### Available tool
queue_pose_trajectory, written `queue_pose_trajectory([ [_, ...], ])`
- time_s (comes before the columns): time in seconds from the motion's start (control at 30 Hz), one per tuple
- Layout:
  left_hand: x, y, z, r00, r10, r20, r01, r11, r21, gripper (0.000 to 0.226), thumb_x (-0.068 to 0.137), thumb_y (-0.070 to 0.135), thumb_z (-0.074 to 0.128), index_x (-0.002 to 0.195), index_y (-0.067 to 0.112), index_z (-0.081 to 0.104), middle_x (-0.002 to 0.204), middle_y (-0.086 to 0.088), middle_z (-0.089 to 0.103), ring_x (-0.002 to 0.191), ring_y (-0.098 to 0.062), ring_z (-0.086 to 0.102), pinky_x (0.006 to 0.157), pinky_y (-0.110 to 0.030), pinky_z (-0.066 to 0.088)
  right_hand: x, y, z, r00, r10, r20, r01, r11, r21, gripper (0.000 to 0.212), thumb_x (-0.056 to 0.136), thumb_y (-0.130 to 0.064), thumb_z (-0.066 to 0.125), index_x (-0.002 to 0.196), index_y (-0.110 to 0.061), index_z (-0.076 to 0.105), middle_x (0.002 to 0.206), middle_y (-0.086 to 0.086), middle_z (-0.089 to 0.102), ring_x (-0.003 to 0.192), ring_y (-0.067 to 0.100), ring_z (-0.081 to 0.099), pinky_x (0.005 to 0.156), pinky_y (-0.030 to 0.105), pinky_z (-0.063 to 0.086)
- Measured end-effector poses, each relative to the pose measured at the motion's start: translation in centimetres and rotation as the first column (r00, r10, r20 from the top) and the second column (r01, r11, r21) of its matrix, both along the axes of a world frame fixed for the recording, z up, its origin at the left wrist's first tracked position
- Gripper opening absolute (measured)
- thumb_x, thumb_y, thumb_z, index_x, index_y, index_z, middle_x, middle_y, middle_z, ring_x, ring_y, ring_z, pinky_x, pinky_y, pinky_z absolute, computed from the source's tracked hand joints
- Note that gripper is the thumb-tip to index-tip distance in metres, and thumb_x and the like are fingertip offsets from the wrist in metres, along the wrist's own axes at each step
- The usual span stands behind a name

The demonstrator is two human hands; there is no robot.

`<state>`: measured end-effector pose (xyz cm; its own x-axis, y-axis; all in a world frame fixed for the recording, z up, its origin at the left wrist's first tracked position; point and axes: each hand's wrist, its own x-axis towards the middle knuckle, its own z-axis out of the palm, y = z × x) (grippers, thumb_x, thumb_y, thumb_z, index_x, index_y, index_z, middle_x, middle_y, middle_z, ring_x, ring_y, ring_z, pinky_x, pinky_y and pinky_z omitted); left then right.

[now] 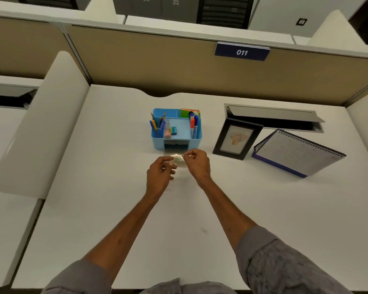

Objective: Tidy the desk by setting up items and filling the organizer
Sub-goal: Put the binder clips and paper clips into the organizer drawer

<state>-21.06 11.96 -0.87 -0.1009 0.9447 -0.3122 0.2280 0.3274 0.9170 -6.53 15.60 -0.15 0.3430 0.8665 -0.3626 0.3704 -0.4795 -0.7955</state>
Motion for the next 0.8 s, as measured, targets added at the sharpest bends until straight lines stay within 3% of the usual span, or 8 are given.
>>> queue_pose_trajectory([
  [0.2,-3.1,1.3,-1.7,0.999,-0.021,-0.044,0.019,0.998,-0.065,0.025,0.108,0.013,0.054,0.129,0.017,0.067,0.107,-0.005,0.077,0.093,-0.021,0.075,0.084,-0.038,0.065,-2.3,2.9,-0.3,0.977,0.092,0.191,-0.081,0.995,-0.063,0.018,0.097,-0.027,0.068,0.113,-0.02,0.073,0.113,0.001,0.073,0.105,0.018,0.066,0.087,0.035,0.059],
  [0.43,-3.9,1.0,-2.5,0.999,-0.028,-0.035,0.024,0.995,-0.094,0.027,0.108,0.009,0.052,0.13,0.016,0.066,0.108,-0.006,0.077,0.093,-0.02,0.074,0.085,-0.037,0.064,-1.0,1.7,-0.9,0.99,0.1,0.096,-0.099,0.995,-0.021,0.025,0.099,-0.024,0.067,0.123,-0.018,0.074,0.126,0.005,0.071,0.117,0.021,0.064,0.095,0.039,0.059],
  [0.57,-3.2,0.3,-2.6,0.999,-0.046,-0.026,0.043,0.995,-0.086,0.025,0.108,0.01,0.052,0.127,0.018,0.067,0.104,-0.002,0.077,0.09,-0.017,0.075,0.083,-0.037,0.065,1.0,-1.9,-1.2,0.994,0.04,0.104,-0.046,0.997,0.057,0.02,0.1,-0.025,0.067,0.117,-0.018,0.076,0.113,0.001,0.074,0.104,0.016,0.067,0.095,0.036,0.059],
  [0.67,-2.4,-0.6,-2.3,0.996,-0.09,-0.02,0.089,0.993,-0.083,0.023,0.108,0.012,0.052,0.122,0.019,0.07,0.102,0.0,0.077,0.088,-0.016,0.075,0.082,-0.037,0.065,3.0,-6.9,-2.0,0.987,0.082,0.141,-0.086,0.996,0.02,0.017,0.1,-0.026,0.066,0.112,-0.022,0.076,0.11,-0.004,0.074,0.1,0.011,0.066,0.093,0.032,0.058],
  [0.8,-0.9,-2.6,-2.3,0.983,-0.178,-0.041,0.172,0.979,-0.113,0.023,0.107,0.011,0.054,0.119,0.02,0.072,0.101,0.0,0.078,0.087,-0.015,0.075,0.077,-0.034,0.065,5.7,-15.2,-3.3,0.945,0.175,0.276,-0.168,0.985,-0.048,0.011,0.097,-0.028,0.065,0.101,-0.033,0.074,0.096,-0.017,0.071,0.085,0.004,0.064,0.074,0.024,0.053],
])
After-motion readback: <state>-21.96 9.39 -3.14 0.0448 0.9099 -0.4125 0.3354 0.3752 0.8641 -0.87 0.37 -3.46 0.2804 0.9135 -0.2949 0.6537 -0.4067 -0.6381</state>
